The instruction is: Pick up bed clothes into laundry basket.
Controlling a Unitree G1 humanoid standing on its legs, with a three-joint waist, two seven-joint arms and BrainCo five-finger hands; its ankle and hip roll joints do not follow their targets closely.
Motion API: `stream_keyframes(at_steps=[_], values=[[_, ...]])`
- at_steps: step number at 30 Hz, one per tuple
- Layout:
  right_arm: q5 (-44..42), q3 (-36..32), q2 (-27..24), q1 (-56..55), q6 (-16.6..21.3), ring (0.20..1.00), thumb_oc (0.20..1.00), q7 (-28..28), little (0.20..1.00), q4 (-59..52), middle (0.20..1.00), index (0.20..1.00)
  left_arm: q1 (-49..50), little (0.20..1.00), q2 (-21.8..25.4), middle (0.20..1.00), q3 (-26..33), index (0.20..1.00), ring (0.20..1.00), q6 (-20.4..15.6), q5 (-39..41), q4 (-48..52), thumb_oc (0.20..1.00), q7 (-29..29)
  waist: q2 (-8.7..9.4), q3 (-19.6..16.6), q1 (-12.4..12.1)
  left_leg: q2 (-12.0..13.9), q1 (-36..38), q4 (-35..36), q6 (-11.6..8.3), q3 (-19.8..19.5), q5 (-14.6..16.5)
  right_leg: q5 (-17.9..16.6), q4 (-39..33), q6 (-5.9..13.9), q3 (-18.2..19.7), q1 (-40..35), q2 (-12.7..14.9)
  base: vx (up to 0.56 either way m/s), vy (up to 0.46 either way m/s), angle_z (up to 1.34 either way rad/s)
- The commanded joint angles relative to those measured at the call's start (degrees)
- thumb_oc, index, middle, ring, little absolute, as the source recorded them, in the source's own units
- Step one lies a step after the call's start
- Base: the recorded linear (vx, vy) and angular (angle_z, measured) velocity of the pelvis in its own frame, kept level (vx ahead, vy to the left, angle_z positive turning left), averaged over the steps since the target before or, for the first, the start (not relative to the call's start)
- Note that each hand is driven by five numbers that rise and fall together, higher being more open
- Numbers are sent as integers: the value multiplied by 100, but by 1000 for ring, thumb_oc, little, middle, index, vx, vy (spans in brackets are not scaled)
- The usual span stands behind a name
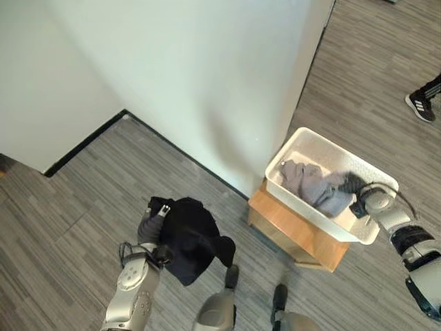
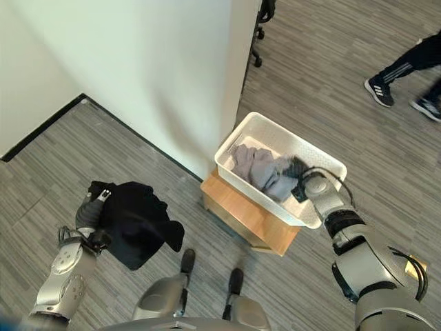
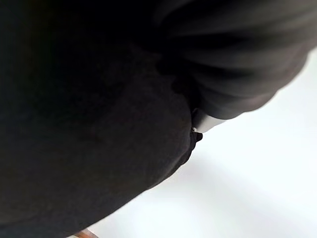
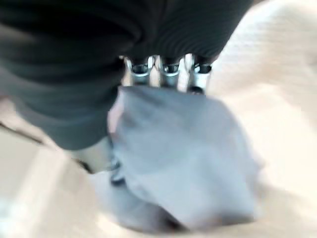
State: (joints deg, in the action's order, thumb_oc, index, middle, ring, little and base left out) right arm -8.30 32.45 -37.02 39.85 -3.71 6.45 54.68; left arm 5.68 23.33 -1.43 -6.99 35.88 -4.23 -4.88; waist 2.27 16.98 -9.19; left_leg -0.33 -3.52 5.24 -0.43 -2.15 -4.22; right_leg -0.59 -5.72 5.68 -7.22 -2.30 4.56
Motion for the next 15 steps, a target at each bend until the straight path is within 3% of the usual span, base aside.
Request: stream_keyframes(at_steps=[1, 9, 12, 15], values=[[293, 75, -302, 662, 92, 1000, 1000, -142, 1000, 0, 1000, 1000, -53, 200, 242, 200, 44, 200, 200, -360, 156, 339, 200, 91, 101, -125, -24, 99, 139, -24, -165, -151, 132, -411, 72, 136, -142, 335, 138, -8, -3, -4], [280, -166, -729, 678, 80, 1000, 1000, -261, 1000, -241, 1000, 1000, -75, 200, 446, 200, 179, 200, 200, -320, 76, 456, 200, 140, 71, -212, 145, 119, 240, -24, -180, -30, 191, -385, 72, 147, -29, 308, 123, 6, -5, -7], [57, -369, -899, 498, 145, 1000, 1000, -340, 1000, -680, 1000, 1000, -276, 200, 937, 200, 97, 200, 200, -276, 99, 663, 200, 355, 5, -274, 257, 121, 298, -24, -189, 17, 202, -374, 72, 156, 9, 266, 127, 8, -5, -6], [-307, -614, -960, 130, 194, 1000, 1000, -321, 1000, -1354, 1000, 1000, -697, 200, 1874, 200, -206, 200, 200, -180, 204, 1058, 200, 767, -84, -348, 394, 129, 389, -24, -212, 75, 220, -362, 72, 166, 55, 204, 131, 6, -13, -3]])
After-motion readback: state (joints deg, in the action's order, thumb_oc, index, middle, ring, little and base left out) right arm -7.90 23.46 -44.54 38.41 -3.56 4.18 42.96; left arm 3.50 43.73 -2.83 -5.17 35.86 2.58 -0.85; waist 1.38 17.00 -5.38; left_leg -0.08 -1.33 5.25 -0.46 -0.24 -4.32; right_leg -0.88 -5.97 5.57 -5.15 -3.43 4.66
